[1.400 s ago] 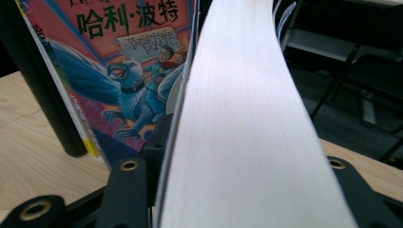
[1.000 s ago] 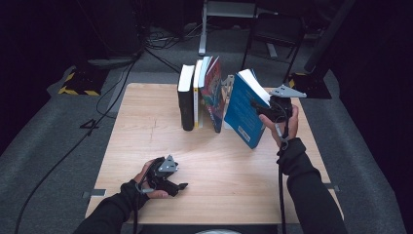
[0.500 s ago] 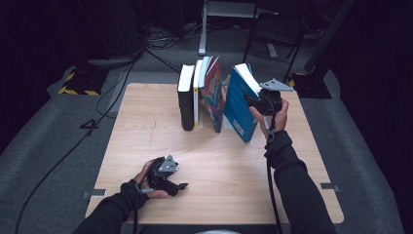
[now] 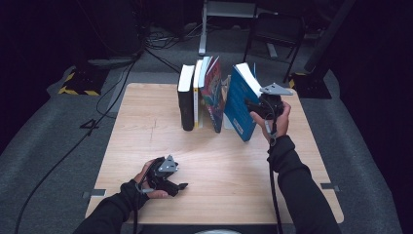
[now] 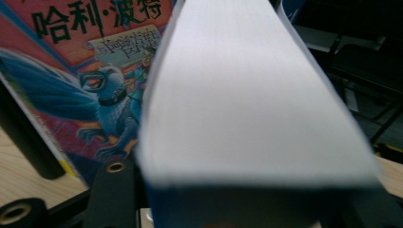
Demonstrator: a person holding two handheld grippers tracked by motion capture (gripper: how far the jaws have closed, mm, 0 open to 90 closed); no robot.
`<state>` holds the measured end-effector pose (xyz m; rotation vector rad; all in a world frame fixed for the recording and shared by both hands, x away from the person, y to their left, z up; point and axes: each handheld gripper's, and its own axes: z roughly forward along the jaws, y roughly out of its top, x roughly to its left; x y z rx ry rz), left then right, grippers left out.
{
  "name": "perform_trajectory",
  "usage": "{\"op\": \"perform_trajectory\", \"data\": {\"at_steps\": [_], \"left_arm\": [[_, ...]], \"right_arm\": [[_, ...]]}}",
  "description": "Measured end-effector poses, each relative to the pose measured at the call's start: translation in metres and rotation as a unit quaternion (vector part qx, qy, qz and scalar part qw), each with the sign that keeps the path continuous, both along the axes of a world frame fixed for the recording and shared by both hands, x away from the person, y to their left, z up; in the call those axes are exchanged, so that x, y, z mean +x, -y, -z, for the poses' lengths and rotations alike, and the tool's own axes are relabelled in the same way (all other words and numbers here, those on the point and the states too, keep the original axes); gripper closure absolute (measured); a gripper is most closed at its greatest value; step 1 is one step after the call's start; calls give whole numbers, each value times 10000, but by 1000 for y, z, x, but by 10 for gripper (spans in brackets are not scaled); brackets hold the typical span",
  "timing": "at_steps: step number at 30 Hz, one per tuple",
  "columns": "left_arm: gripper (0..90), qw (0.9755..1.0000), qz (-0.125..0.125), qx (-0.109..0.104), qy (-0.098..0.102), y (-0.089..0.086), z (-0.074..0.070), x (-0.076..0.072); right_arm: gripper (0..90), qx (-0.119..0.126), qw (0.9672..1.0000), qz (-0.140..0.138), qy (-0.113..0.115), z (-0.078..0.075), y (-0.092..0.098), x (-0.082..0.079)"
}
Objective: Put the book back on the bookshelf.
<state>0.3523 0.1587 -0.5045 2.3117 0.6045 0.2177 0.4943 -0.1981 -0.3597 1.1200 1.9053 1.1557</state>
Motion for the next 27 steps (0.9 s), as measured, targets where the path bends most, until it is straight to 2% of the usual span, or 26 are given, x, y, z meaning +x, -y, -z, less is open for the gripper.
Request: {"op": "perform_trajectory", "data": {"at_steps": [7, 10, 12, 13, 14, 15, 17, 18, 20, 22, 27], "left_arm": [[155, 10000, -2, -2, -1, 0, 0, 0], [155, 10000, -1, -3, -2, 0, 0, 0], [155, 10000, -2, -3, -1, 0, 0, 0], [155, 10000, -1, -3, 0, 0, 0, 0], [155, 10000, -1, -3, 0, 0, 0, 0], [155, 10000, 0, 0, 2, 0, 0, 0], [157, 10000, 0, 0, 12, 0, 0, 0], [157, 10000, -1, 1, 13, 0, 0, 0], [158, 10000, -5, 2, 18, 0, 0, 0], [159, 10000, -7, 0, 21, 0, 0, 0], [159, 10000, -5, 2, 19, 0, 0, 0]], "right_arm": [[405, 249, 9994, -247, -29, 18, 19, -17], [434, 337, 9988, -351, -95, 29, 26, -24], [478, 293, 9984, -451, -171, 38, 28, -27], [478, 175, 9985, -472, -210, 44, 28, -28], [478, 175, 9985, -472, -210, 44, 28, -28], [495, 120, 9985, -482, -238, 52, 29, -29], [517, 184, 9983, -471, -287, 64, 29, -31], [523, 141, 9979, -480, -403, 73, 29, -30], [571, 60, 9978, -510, -418, 85, 28, -31], [587, 135, 9975, -535, -445, 92, 28, -32], [593, 121, 9976, -562, -396, 93, 26, -32]]}}
